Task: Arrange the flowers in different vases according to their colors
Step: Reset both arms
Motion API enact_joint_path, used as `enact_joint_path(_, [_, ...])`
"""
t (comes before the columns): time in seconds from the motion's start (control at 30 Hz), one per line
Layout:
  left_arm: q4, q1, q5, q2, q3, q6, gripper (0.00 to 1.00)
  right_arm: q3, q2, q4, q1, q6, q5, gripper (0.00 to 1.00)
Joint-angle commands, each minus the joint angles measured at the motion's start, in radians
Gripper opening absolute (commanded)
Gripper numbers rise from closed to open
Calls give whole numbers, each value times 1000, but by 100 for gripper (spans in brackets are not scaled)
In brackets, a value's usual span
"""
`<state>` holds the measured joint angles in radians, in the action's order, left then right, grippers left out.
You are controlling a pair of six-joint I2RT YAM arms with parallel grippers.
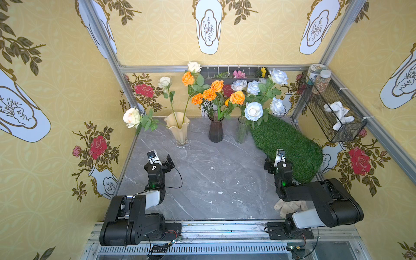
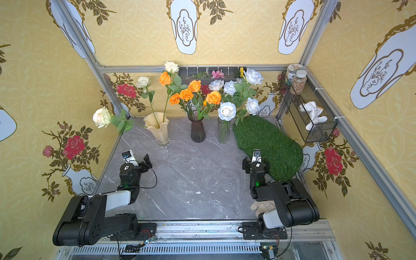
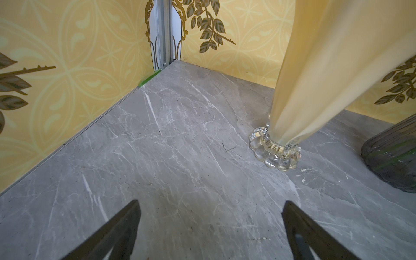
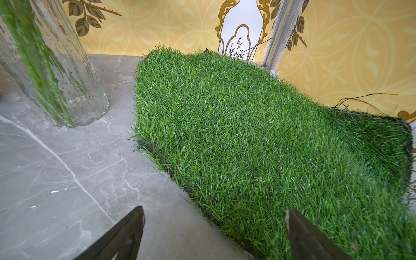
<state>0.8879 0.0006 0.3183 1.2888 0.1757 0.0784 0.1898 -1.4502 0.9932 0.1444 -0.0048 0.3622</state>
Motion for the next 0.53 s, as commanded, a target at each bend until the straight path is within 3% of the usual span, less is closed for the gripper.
enact_joint_path(0.0, [17, 1, -1, -1, -1, -4, 100, 2, 3, 16, 0, 3, -2, 97])
enact_joint_path(0.5, [17, 1, -1, 5, 1, 1, 100, 2, 3, 16, 0, 3, -3, 97])
